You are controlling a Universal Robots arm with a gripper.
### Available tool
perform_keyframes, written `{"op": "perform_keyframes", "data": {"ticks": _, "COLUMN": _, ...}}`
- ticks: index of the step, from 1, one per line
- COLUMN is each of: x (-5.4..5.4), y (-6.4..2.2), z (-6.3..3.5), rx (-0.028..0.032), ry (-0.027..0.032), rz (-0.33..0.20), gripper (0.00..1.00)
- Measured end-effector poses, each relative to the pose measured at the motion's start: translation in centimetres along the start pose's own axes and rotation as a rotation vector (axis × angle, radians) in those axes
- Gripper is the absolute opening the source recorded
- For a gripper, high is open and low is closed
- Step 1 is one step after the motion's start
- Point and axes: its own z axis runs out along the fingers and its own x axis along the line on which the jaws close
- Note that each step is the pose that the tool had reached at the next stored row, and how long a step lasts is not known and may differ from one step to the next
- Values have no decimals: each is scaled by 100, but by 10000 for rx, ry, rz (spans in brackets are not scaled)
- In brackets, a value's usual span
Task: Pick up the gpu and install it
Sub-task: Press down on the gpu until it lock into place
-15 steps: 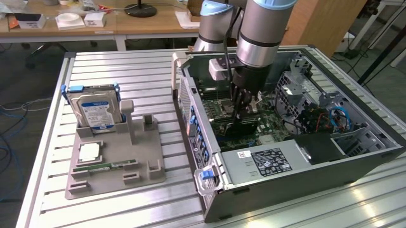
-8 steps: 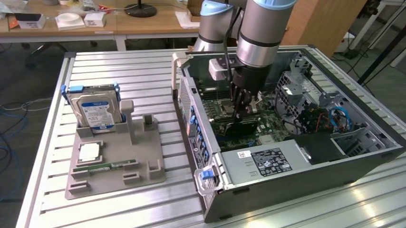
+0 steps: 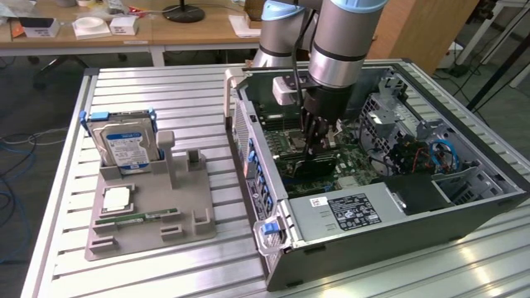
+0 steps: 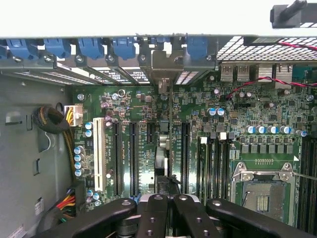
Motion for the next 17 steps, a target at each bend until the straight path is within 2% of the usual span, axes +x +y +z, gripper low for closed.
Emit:
{"op": "perform_keyframes", "data": {"ticks": 6, "x": 0, "y": 7, "z": 0, "rx": 10, "ry": 1, "rz": -1, "gripper": 11}}
{"op": "perform_keyframes", "data": {"ticks": 10, "x": -1, "y": 12, "z": 48, "rx": 11, "ry": -1, "rz": -2, "gripper": 11}}
{"op": "perform_keyframes", "data": {"ticks": 13, "x": 0, "y": 17, "z": 87, "rx": -2, "ry": 31, "rz": -3, "gripper": 11}}
{"op": "perform_keyframes", "data": {"ticks": 15, "x": -2, "y": 19, "z": 92, "rx": 1, "ry": 18, "rz": 0, "gripper": 11}}
{"op": "perform_keyframes", "data": {"ticks": 17, "x": -7, "y": 19, "z": 56, "rx": 21, "ry": -33, "rz": 4, "gripper": 11}}
